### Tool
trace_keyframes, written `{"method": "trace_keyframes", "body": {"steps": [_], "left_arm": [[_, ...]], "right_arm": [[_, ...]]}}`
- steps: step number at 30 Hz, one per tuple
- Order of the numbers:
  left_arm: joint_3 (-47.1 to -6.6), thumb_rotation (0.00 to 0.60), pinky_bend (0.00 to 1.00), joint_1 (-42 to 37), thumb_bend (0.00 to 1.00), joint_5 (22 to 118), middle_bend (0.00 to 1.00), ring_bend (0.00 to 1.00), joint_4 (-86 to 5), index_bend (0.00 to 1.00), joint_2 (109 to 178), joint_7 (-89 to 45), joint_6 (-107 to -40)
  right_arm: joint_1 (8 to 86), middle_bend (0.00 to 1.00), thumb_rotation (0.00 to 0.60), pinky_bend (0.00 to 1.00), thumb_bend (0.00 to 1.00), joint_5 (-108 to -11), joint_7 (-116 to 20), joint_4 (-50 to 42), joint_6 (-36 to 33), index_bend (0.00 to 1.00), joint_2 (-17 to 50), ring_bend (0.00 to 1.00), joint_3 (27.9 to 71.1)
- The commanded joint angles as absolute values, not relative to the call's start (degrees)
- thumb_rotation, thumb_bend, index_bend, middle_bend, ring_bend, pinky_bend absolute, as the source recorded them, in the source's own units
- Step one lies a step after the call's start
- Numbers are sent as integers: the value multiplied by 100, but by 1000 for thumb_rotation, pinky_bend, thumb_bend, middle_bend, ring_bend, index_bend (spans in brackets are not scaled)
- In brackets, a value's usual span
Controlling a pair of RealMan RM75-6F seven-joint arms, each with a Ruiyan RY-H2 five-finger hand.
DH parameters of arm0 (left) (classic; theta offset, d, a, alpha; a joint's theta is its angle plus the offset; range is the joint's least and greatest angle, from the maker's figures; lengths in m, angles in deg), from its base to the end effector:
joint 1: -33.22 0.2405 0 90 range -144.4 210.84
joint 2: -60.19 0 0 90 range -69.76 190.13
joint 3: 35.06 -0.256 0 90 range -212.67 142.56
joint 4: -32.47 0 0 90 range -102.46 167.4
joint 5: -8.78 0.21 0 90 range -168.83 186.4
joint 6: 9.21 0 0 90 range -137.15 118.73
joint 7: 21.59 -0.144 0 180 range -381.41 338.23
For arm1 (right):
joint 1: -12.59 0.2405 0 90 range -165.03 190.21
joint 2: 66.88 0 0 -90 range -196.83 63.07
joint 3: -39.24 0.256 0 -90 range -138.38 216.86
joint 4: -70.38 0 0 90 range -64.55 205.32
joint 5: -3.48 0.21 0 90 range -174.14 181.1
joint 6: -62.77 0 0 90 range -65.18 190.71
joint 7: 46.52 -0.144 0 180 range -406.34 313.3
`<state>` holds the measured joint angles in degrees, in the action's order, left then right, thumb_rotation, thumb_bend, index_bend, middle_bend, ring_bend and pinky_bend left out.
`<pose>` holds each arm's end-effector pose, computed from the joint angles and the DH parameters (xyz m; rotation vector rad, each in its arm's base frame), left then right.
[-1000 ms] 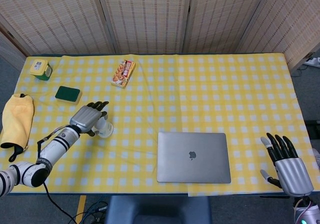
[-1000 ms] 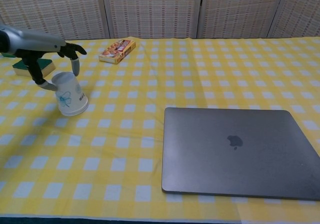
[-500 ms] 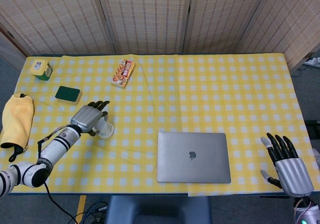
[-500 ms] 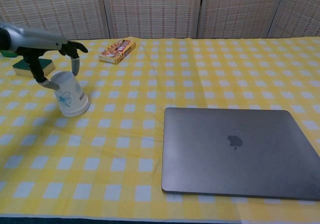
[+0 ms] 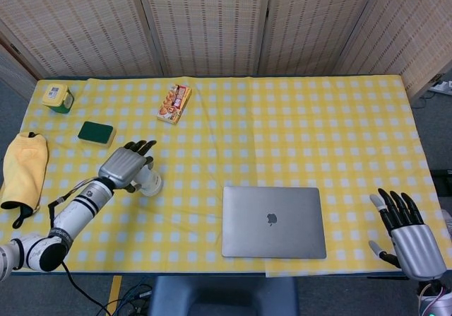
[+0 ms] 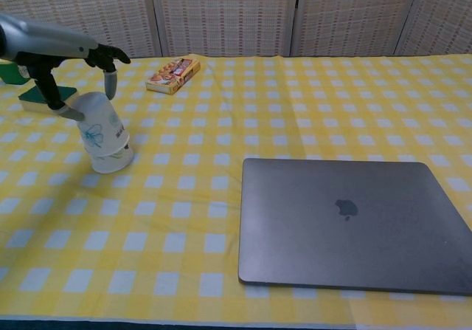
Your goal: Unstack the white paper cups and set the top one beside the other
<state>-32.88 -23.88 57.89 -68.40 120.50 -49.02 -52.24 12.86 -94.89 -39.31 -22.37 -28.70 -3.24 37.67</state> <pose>-0.1357 0.3689 0.0923 -2.0490 -0.7494 -0.5540 -0.2939 -0.1381 0.1533 1.5363 -0.7457 0.8939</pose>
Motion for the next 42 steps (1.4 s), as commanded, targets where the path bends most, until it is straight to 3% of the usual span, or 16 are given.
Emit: {"method": "trace_keyframes", "body": {"steps": [1,10,17,26,42], "left_arm": [[-3283,600,163,-2517,297,5483,0,0,-7345,416,11742,-5278,-5526],[-3237,600,163,-2698,296,4893,0,0,-8277,413,11169,-5802,-6048],[-3200,600,163,-2601,296,4914,0,0,-8490,415,10784,-5724,-6185],[-3289,600,163,-2158,297,5374,0,0,-8020,414,10668,-5087,-5957],[-3370,600,163,-1400,296,6361,0,0,-6698,414,11324,-3743,-5526]], "right_arm": [[1275,0,600,0,191,-9523,-3980,-2230,-2909,0,-345,0,3760],[1251,0,600,0,191,-9599,-4074,-2194,-2982,0,-371,0,3739],[1252,0,600,0,192,-9580,-3987,-2214,-2950,0,-331,0,3747],[1286,0,600,0,191,-9621,-3815,-2346,-2889,0,-226,0,3757],[1288,0,600,0,192,-9591,-3693,-2341,-2794,0,-182,0,3729]]}}
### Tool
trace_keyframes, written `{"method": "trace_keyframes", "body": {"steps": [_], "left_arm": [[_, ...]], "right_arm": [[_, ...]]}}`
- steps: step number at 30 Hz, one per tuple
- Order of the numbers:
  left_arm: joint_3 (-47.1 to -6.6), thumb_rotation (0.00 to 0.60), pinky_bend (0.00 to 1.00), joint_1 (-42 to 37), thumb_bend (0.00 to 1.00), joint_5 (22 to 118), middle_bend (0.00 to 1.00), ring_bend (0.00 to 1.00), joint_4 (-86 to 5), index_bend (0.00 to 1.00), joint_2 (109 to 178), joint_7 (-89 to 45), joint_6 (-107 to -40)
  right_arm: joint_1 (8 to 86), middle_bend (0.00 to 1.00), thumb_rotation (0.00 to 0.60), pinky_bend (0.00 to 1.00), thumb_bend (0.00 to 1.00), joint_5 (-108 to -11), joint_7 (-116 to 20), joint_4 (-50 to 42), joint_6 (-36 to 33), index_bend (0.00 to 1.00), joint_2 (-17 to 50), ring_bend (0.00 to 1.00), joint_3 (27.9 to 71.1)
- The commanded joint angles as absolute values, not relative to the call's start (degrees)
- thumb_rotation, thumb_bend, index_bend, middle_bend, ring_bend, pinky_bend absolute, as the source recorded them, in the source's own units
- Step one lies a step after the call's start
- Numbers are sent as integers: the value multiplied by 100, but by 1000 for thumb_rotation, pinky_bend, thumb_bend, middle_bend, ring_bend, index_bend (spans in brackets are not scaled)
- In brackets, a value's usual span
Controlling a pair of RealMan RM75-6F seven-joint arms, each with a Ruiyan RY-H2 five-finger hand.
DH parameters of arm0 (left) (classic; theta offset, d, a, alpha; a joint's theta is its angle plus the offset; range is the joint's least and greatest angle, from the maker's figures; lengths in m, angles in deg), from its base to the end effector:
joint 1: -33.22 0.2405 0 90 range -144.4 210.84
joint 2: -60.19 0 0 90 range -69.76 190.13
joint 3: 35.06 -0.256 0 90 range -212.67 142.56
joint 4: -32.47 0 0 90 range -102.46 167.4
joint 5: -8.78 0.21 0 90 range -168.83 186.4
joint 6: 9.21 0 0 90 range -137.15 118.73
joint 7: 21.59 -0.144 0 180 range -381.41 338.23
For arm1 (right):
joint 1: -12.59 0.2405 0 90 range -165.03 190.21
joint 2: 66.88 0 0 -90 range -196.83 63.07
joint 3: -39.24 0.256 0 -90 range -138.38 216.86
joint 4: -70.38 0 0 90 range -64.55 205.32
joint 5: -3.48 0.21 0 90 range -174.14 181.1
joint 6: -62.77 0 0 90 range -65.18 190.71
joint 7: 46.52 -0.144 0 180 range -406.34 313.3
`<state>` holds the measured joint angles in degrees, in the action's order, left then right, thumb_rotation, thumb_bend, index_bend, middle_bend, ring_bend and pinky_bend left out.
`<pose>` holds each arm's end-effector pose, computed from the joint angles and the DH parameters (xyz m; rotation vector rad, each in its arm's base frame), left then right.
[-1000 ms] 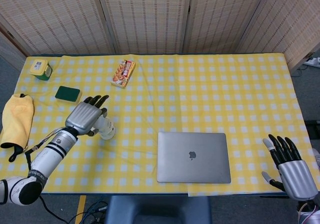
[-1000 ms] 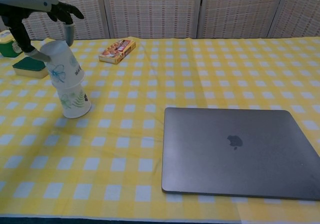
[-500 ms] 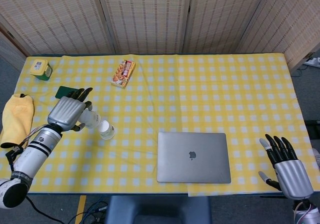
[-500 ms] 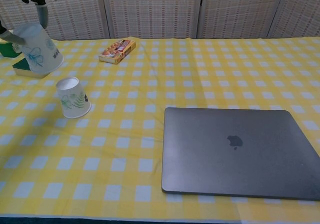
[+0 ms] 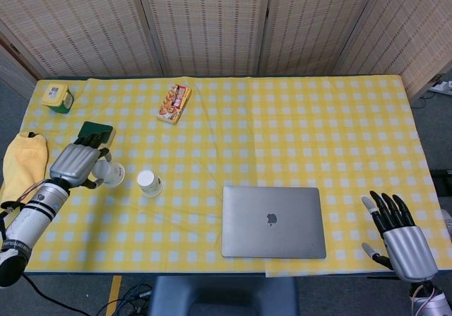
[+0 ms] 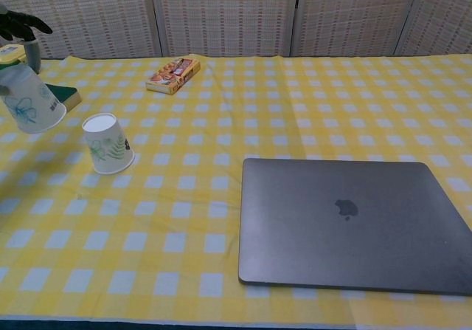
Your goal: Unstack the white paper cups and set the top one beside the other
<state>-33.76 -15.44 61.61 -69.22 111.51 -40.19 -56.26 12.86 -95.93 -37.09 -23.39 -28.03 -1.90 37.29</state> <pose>-0.1926 0.3569 0.1564 -1.8343 -0.8446 -0.5446 -0.2868 -0.1363 0.1421 1.5575 -0.7484 0.8993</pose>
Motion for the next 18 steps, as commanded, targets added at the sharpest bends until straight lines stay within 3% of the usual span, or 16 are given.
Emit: {"method": "trace_keyframes", "body": {"steps": [1,18], "left_arm": [[-3368,600,163,-1367,296,6422,0,0,-6621,413,11367,-3662,-5503],[-3296,600,163,-1093,296,7176,0,0,-5542,413,12048,-2711,-5085]], "right_arm": [[1290,0,600,0,191,-9592,-3682,-2342,-2786,0,-178,0,3726],[1289,0,600,0,192,-9529,-3620,-2345,-2748,0,-158,0,3739]]}}
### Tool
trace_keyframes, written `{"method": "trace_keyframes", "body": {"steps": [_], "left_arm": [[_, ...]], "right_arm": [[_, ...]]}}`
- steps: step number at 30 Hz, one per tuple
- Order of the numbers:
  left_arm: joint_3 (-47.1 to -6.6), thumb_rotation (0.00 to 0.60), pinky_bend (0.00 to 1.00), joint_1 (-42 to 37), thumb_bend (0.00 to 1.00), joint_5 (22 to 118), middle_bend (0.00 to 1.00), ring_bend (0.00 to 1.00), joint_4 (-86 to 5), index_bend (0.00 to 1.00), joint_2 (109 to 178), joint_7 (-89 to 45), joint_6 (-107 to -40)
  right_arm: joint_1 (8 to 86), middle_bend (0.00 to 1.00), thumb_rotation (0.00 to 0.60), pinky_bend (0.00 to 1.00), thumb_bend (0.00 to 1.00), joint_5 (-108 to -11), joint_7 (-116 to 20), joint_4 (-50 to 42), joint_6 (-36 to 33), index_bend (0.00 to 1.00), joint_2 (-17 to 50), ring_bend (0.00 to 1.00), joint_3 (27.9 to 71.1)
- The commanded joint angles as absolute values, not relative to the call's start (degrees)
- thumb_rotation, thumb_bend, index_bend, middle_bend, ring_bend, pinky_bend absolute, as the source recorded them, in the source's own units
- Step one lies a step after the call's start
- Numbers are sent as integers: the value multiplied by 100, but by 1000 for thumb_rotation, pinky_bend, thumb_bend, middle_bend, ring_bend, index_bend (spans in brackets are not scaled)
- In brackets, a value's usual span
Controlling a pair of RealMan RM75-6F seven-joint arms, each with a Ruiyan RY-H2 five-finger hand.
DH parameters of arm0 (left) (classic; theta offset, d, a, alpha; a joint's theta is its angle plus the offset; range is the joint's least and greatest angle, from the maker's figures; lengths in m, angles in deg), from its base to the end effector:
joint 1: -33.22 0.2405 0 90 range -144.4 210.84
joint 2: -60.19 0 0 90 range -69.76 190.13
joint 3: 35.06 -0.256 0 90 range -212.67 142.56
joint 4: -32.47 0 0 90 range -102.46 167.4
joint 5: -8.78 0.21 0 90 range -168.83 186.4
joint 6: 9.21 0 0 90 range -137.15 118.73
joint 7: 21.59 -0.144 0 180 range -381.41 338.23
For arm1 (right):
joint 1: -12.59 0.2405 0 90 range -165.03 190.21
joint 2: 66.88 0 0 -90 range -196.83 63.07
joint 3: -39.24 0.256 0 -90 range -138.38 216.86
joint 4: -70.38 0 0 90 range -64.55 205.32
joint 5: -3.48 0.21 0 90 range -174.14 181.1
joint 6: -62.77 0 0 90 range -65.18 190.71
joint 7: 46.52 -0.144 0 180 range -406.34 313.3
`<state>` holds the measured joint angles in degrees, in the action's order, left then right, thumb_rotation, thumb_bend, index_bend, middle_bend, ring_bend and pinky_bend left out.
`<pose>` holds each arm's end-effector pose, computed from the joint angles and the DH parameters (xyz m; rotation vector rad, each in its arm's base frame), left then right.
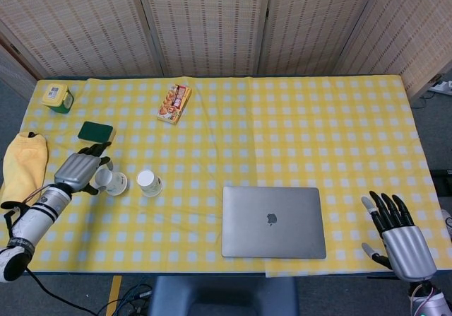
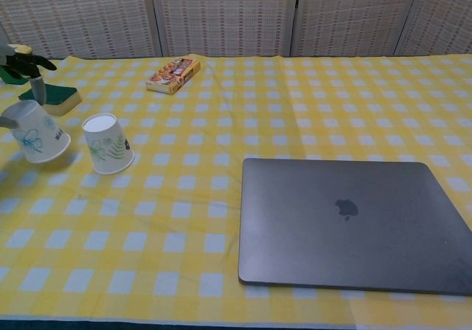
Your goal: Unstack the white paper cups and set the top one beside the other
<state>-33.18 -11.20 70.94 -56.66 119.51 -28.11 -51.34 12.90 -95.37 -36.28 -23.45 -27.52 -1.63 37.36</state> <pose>-0.2350 0.3643 0.1273 -1.8490 -0.9643 -0.5562 -0.2877 -0.1370 0.1402 1.5573 -0.7494 0.8833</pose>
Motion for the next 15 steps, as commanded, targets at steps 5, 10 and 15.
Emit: {"method": "trace_keyframes", "body": {"steps": [5,10,15], "left_arm": [[-3259,600,163,-1046,296,7341,0,0,-5321,413,12162,-2510,-5051],[-3264,600,163,-982,297,7568,0,0,-5099,405,12272,-2225,-4974],[-3261,600,163,-925,296,7716,0,0,-4957,389,12331,-2024,-4944]], "right_arm": [[1288,0,600,0,191,-9509,-3545,-2339,-2729,0,-119,0,3744],[1289,0,600,0,191,-9484,-3429,-2352,-2684,0,-61,0,3740],[1287,0,600,0,192,-9470,-3357,-2354,-2673,0,-22,0,3745]]}}
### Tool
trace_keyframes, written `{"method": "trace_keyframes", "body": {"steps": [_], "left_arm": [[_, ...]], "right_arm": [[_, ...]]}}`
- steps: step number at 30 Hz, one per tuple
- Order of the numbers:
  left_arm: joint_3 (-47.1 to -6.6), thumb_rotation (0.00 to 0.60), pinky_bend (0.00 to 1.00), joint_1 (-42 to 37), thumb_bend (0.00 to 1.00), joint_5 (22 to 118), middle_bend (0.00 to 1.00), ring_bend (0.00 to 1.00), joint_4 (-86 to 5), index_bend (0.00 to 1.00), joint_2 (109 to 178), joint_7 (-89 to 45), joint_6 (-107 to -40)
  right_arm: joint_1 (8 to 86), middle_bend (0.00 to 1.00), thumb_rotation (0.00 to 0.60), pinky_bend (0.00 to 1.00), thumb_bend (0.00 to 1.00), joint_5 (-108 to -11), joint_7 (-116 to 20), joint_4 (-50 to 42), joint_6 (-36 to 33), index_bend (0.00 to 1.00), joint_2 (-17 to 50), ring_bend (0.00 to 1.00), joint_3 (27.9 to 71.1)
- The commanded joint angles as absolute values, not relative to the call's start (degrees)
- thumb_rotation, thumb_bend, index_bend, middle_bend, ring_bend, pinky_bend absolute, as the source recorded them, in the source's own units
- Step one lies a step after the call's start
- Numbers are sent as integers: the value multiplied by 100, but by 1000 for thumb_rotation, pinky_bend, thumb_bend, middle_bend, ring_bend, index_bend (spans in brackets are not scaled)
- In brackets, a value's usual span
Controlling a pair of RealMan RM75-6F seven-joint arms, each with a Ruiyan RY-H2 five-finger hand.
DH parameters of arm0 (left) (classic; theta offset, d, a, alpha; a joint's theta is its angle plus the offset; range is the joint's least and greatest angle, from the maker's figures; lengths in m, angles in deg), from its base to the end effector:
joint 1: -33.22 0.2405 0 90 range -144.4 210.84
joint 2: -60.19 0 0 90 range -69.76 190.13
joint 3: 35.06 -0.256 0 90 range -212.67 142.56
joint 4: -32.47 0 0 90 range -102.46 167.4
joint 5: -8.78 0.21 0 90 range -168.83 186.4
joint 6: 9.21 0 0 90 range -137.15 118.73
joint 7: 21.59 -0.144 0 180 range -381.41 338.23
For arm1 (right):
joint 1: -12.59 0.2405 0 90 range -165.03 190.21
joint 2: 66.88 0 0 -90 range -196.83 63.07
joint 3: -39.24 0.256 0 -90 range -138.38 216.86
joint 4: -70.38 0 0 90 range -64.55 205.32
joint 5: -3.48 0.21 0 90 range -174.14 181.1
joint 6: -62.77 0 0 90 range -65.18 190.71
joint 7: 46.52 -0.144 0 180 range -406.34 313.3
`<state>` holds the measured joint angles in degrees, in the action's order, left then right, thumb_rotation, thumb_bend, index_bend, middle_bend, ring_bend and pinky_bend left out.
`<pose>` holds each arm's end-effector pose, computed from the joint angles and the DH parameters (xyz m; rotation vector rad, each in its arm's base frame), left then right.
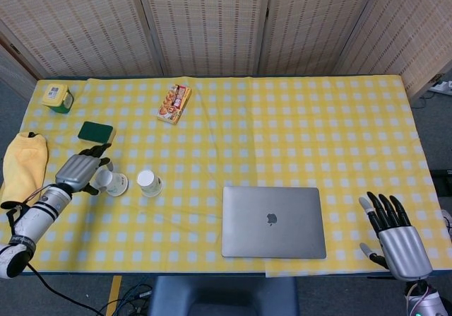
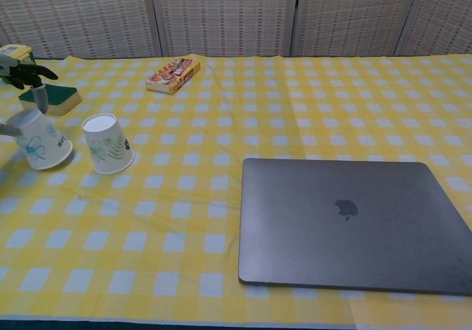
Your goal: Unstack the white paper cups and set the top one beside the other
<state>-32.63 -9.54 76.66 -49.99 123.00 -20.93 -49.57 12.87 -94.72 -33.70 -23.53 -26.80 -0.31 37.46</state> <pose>-0.2532 0.3697 0.1182 -1.8476 -1.0059 -0.5712 -0.2871 -0.1374 0.1325 1.5596 -0.7416 0.8565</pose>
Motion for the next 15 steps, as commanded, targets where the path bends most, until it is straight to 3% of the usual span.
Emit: {"method": "trace_keyframes", "body": {"steps": [1,10,15], "left_arm": [[-3258,600,163,-910,296,7758,0,0,-4935,380,12344,-1978,-4950],[-3214,600,163,-823,297,8009,0,0,-5068,163,12282,-1716,-5038],[-3127,600,163,-694,297,8143,0,0,-5736,124,11829,-1874,-5445]], "right_arm": [[1287,0,600,0,192,-9474,-3346,-2353,-2669,0,-16,0,3740],[1236,0,600,0,191,-9576,-3370,-2334,-2807,0,-18,0,3715],[1166,0,600,0,192,-9751,-3442,-2320,-2983,0,-47,0,3650]]}}
